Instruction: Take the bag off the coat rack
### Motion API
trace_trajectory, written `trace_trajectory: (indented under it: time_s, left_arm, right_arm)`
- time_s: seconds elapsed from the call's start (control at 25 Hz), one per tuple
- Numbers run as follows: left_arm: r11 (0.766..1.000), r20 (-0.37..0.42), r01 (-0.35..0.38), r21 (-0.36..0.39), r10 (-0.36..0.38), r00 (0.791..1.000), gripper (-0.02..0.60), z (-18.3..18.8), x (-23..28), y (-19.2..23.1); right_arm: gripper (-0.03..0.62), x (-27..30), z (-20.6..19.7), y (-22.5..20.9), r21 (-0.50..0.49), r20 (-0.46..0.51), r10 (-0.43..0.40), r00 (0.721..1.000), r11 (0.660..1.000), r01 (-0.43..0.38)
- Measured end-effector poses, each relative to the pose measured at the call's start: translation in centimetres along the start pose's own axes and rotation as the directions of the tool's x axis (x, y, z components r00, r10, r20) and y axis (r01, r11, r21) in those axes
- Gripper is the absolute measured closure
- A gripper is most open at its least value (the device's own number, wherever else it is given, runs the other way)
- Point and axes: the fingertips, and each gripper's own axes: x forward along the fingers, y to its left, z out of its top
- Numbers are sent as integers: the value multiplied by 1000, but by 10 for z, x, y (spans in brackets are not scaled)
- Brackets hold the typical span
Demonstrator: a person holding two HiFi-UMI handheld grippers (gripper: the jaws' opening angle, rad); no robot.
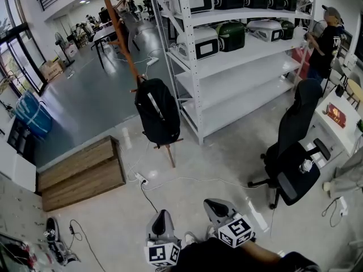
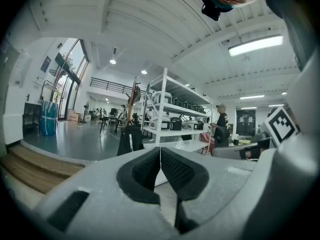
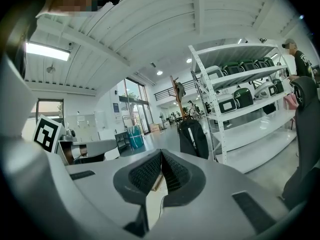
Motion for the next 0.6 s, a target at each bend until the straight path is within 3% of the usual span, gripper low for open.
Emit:
trace_trajectory:
  time_s: [0.36, 0.6]
  left_arm:
    - [998, -22, -55, -7, 55, 998, 563, -6, 16, -17]
    - [997, -23, -74, -5, 74, 997, 563, -11, 39, -4]
  right_arm:
    - [582, 2, 5, -29, -6, -2, 54, 999, 999, -54]
    - [582, 23, 5, -40, 8, 5, 66, 998, 998, -66]
